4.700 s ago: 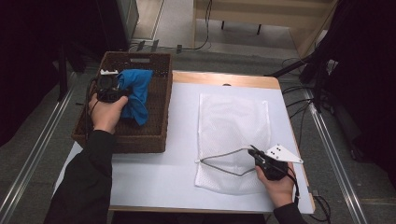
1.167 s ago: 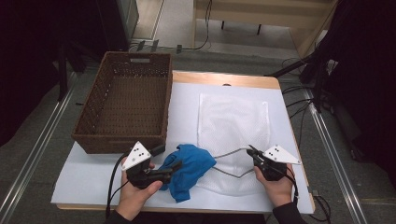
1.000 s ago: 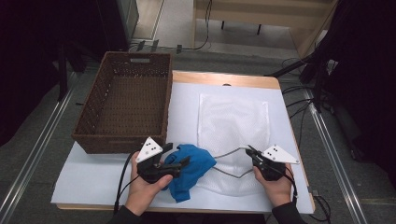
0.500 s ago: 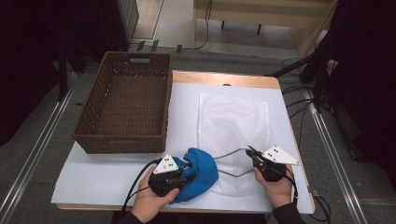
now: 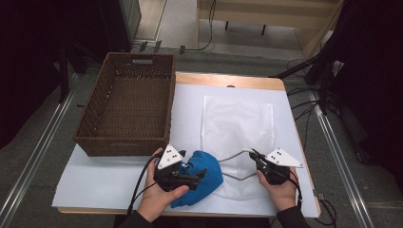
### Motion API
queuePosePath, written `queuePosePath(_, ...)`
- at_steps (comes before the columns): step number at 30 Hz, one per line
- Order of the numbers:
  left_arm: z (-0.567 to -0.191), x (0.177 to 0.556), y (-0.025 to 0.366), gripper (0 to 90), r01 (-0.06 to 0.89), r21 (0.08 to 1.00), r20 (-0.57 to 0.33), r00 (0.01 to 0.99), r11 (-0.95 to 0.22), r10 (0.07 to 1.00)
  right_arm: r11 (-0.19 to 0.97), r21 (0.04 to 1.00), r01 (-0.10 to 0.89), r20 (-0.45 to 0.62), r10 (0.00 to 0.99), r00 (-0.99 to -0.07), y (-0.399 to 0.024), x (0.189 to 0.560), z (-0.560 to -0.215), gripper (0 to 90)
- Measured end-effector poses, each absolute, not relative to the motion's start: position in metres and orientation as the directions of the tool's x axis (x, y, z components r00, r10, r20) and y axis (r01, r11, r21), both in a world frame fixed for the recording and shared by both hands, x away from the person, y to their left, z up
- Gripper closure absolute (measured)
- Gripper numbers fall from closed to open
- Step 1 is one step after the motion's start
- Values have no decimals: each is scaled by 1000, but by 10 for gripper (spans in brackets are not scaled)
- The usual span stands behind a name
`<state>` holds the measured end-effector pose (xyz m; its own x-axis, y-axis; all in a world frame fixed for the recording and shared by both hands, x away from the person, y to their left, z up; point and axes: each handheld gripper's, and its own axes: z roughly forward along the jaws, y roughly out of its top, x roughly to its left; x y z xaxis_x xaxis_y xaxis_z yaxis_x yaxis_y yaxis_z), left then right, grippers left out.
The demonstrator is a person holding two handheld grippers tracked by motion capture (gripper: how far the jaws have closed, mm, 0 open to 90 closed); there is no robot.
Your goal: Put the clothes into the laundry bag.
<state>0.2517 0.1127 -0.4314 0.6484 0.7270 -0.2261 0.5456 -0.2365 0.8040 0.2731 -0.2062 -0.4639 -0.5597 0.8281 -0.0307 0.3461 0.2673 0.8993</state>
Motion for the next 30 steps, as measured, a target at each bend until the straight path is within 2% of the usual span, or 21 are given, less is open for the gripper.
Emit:
queuePosePath(4,-457,263,101,70,655,687,-243,615,-314,750,266,900,346,-30,828,-560,-206,273,-464,899)
queuePosePath(7,-467,265,101,90,664,670,-247,622,-333,743,272,898,346,-34,826,-562,-207,273,-465,899)
queuePosePath(10,-468,263,103,254,652,683,-250,631,-328,734,269,898,347,-31,827,-561,-207,273,-464,899)
queuePosePath(11,-468,262,103,326,639,689,-250,652,-342,715,269,899,346,-31,827,-561,-207,273,-464,899)
queuePosePath(12,-467,260,102,446,630,693,-256,670,-351,697,270,899,343,-34,826,-563,-207,272,-464,899)
queuePosePath(15,-466,258,104,614,609,708,-258,695,-358,671,268,900,345,-30,826,-563,-207,272,-463,899)
queuePosePath(17,-462,257,108,681,600,720,-264,700,-347,663,269,901,340,-33,824,-565,-207,272,-463,899)
queuePosePath(23,-447,251,119,710,547,785,-267,722,-291,638,266,901,342,-30,826,-563,-207,273,-463,900)
queuePosePath(30,-423,239,123,711,449,862,-264,793,-234,549,269,901,341,-33,825,-565,-205,273,-463,899)
